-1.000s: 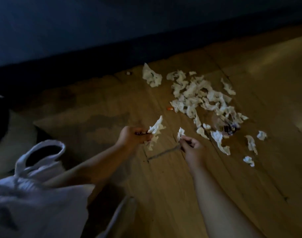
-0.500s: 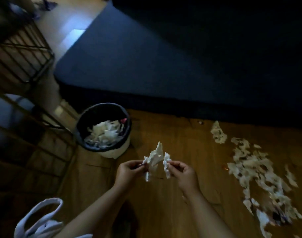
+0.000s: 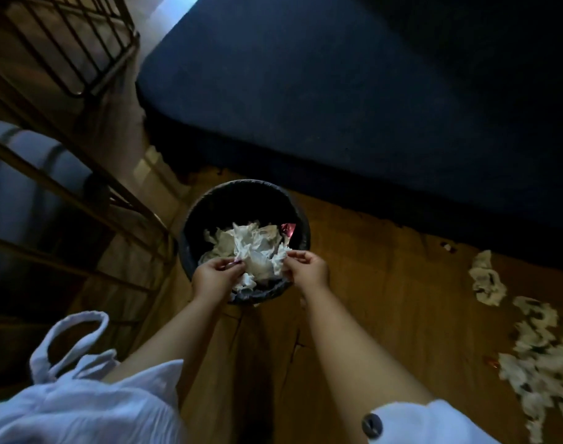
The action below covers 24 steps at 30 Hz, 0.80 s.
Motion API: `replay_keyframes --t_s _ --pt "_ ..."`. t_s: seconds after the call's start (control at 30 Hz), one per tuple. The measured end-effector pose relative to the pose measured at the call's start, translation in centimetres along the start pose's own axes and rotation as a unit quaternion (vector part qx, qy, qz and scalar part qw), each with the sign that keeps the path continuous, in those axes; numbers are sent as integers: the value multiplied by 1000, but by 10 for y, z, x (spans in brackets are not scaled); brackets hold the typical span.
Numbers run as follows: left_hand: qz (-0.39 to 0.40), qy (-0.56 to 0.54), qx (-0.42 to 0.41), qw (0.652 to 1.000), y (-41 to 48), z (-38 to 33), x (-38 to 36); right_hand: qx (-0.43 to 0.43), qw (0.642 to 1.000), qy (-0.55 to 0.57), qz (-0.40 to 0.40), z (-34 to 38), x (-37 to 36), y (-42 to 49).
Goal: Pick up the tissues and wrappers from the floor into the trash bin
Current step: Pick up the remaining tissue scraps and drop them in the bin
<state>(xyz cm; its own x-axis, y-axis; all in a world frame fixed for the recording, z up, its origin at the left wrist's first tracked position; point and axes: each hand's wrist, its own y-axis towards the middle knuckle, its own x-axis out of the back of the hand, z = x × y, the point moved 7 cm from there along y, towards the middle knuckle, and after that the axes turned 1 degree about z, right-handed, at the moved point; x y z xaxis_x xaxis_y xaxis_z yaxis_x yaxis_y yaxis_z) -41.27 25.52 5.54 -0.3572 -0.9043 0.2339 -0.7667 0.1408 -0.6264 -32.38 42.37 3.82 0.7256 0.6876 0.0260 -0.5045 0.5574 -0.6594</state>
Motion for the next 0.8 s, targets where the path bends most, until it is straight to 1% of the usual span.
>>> replay_keyframes --t_s 0.1,0.2,0.33,0.43,0.57,0.67,0.73,0.8 --pt "-4 -5 26 1000 24 -3 -3 -26 999 -21 -16 4 -12 22" --pt "1 8 42 999 38 -5 -4 -49 997 -52 0 8 -20 28" --pt "-7 67 33 997 31 -14 -8 -52 995 -89 17 16 -12 16" --pt "-31 130 14 991 12 -26 -20 -36 996 -82 25 20 10 0" --pt "-53 168 -12 984 -25 -41 -46 -4 997 -77 30 27 57 -31" --pt "-30 196 -34 980 -71 -36 -83 15 996 -83 39 25 109 -64" --pt "-7 206 -63 977 -113 -29 -116 26 995 -87 40 20 152 -91" --pt "18 218 -76 973 -159 -14 -153 33 995 -90 34 10 203 -117"
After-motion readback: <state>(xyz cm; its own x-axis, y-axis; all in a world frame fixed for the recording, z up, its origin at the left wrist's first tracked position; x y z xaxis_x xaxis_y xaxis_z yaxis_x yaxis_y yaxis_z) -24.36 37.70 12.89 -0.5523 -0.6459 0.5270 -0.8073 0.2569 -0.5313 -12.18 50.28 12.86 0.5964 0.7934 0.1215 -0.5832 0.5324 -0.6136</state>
